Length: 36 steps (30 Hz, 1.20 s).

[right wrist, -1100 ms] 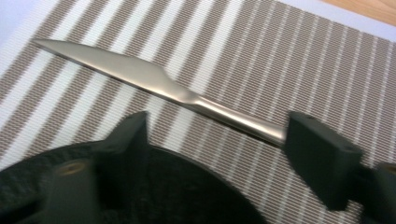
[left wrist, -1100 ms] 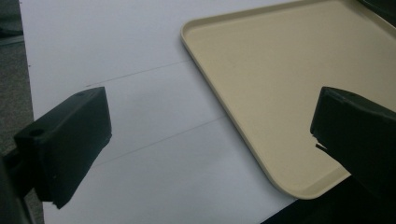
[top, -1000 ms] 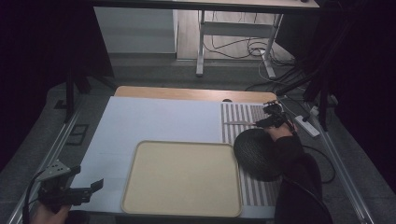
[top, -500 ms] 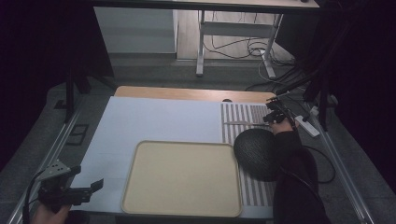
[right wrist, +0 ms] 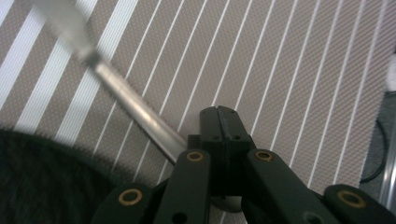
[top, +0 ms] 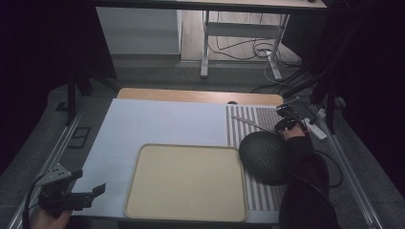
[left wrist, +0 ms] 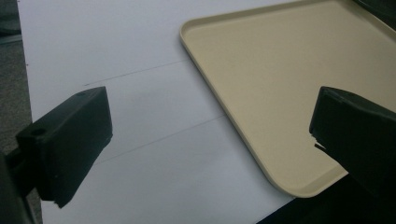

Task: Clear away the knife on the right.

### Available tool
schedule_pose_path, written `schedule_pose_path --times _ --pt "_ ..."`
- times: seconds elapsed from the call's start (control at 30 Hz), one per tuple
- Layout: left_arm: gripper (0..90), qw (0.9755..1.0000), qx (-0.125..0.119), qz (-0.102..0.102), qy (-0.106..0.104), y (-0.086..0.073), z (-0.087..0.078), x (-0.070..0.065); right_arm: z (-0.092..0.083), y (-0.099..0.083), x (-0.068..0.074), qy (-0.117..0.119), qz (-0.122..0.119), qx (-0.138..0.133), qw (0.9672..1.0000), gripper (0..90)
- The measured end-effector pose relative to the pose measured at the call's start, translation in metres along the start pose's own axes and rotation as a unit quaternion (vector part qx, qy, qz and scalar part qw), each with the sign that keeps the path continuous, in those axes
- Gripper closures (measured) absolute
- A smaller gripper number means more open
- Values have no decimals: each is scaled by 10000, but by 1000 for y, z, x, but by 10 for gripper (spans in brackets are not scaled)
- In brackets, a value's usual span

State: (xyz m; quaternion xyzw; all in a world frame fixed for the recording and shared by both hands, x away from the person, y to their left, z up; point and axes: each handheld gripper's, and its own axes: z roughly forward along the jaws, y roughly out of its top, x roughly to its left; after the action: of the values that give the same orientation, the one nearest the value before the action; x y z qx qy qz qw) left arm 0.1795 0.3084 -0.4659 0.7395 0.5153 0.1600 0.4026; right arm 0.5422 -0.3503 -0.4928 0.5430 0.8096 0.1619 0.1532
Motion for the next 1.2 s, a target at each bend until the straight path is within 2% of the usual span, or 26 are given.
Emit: schedule_pose_path --times 0.1,0.13,0.27,0.4,0.43,0.5,0.6,0.67,0.7,0.73,0.83,0.87,0.9,1.0,1.17,1.2 --pt "4 10000 5 8 -2 0 0 0 -3 -3 -1 122 -93 132 9998 900" --pt "3 10000 5 11 -5 0 0 0 -6 -6 -1 217 -170 289 9992 900" --pt "4 10000 11 32 -5 1 1 0 -11 -11 -1 332 -301 564 9974 900" --pt "5 10000 19 46 -6 1 1 0 -12 -12 -2 354 -302 578 9972 900" --pt "5 10000 22 47 -11 1 1 0 -13 -11 -1 291 -351 460 9979 881" --pt "5 10000 33 45 -16 1 1 0 -17 -8 -1 360 -278 192 9988 778" --pt "5 10000 33 43 -18 1 1 0 -21 -2 3 328 -189 -57 9993 593" --pt "5 10000 36 41 -17 1 1 0 -22 2 6 395 -80 -192 9990 418" --pt "5 10000 36 41 -17 1 1 0 -22 2 6 395 -80 -192 9990 418" --pt "5 10000 37 36 -16 1 1 0 -21 6 9 416 -4 -211 9989 290" --pt "5 10000 38 30 -21 1 1 0 -19 12 17 338 -26 -295 9990 125" --pt "5 10000 38 30 -21 1 1 0 -19 12 17 338 -26 -295 9990 125" --pt "5 10000 37 29 -22 1 1 0 -16 16 22 301 -77 -263 9992 23" --pt "5 10000 40 24 -25 1 1 0 -11 21 32 218 -247 -144 9994 0" --pt "5 10000 49 34 -20 1 1 0 -2 27 41 227 -300 -36 9993 0" --pt "5 10000 48 31 -19 1 1 0 3 28 44 159 -303 39 9994 13"
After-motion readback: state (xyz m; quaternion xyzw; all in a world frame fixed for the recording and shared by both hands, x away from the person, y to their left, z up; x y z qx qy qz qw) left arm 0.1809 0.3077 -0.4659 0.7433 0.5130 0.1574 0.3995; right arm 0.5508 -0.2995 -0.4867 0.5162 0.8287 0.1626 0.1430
